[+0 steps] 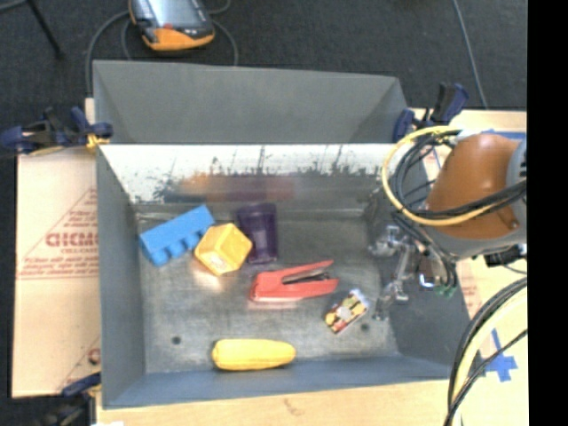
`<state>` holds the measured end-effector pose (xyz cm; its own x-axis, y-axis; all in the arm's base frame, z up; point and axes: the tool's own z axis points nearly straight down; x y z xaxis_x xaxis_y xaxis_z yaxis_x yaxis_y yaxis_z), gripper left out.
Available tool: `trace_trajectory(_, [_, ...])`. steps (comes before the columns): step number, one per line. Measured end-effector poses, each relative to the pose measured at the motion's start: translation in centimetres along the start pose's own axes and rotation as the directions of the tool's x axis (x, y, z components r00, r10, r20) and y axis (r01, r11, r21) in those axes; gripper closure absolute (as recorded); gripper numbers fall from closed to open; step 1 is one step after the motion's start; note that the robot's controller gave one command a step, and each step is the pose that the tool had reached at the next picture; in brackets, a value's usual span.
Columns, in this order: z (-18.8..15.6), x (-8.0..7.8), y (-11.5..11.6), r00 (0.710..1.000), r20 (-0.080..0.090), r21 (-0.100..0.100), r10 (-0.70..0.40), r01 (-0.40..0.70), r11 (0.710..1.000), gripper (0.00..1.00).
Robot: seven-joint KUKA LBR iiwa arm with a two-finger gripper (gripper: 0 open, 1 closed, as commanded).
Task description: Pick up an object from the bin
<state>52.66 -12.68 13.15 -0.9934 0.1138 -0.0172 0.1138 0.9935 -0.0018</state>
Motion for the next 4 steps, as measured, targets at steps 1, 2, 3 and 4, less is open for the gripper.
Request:
trace_trajectory(1, [4.8, 3.0, 2.2, 0.992, -0.011, -0.001, 0.122, -0.122, 0.992, 0.0])
trace_trajectory(2, [5.2, 3.6, 2.9, 0.989, 0.001, 0.001, 0.149, -0.149, 0.989, 1.0])
trace_trajectory(3, [5.2, 3.6, 2.9, 0.989, 0.001, 0.001, 0.148, -0.148, 0.989, 1.0])
trace_trajectory(4, [-8.5, 2.0, 3.0, 0.979, -0.013, 0.002, 0.205, -0.205, 0.979, 1.0])
